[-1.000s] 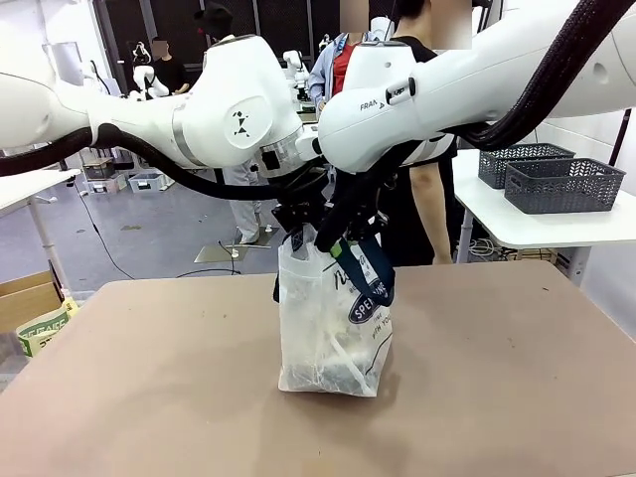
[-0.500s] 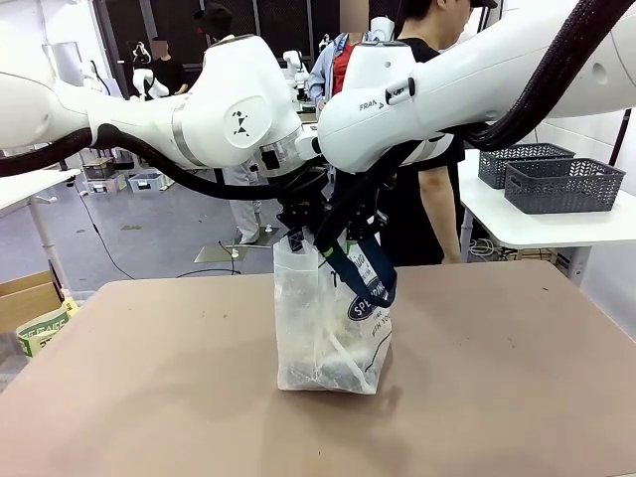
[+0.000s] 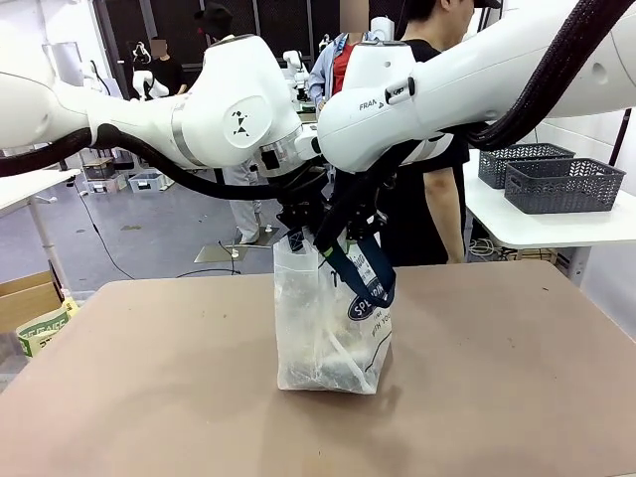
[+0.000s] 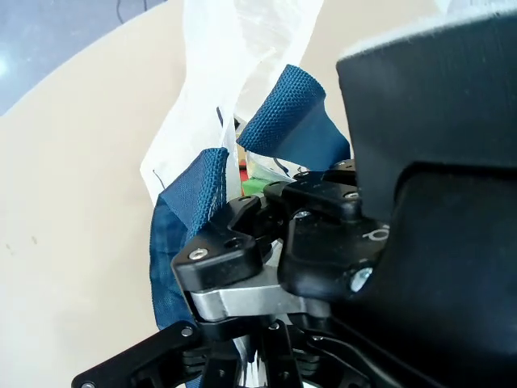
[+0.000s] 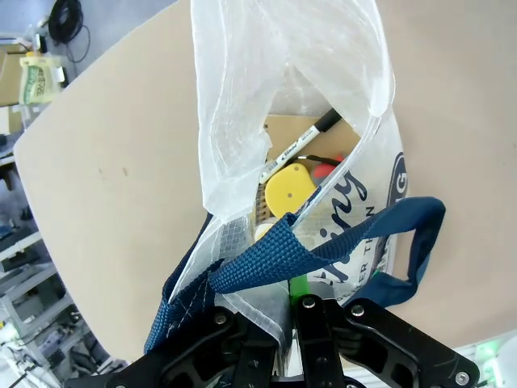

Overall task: Transfer purchased items from the store into the shopping bag.
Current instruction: Move the Reusable shopping bag to the right side of the table.

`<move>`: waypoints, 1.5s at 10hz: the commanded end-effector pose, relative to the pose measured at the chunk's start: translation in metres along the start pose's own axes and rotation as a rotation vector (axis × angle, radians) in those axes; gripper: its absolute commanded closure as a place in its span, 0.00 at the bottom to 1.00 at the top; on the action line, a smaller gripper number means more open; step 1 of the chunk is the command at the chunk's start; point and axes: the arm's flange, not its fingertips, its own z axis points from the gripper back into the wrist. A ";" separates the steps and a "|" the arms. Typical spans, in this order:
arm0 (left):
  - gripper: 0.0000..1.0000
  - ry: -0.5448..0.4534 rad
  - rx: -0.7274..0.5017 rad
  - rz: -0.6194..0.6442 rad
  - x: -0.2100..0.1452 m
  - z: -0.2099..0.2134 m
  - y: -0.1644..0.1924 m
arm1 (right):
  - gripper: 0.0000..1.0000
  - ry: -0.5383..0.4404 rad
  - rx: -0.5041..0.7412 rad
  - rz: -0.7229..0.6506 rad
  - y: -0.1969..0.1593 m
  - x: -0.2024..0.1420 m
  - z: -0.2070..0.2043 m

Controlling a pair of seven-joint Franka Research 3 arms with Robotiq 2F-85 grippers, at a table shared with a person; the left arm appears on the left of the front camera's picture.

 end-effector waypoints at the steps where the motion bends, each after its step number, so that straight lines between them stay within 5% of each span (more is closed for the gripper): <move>1: 1.00 0.000 0.000 -0.001 0.000 0.000 0.000 | 1.00 0.000 0.000 0.000 0.000 0.000 0.000; 3: 1.00 0.000 0.000 -0.001 0.000 0.000 0.000 | 0.96 0.000 0.000 0.000 0.000 0.000 0.000; 8: 1.00 0.000 0.000 -0.001 0.000 0.000 0.000 | 0.00 0.014 0.125 -0.026 -0.020 0.012 0.010; 15: 1.00 0.000 0.000 -0.001 0.000 0.000 0.000 | 0.00 -0.017 0.239 -0.098 -0.064 0.035 0.029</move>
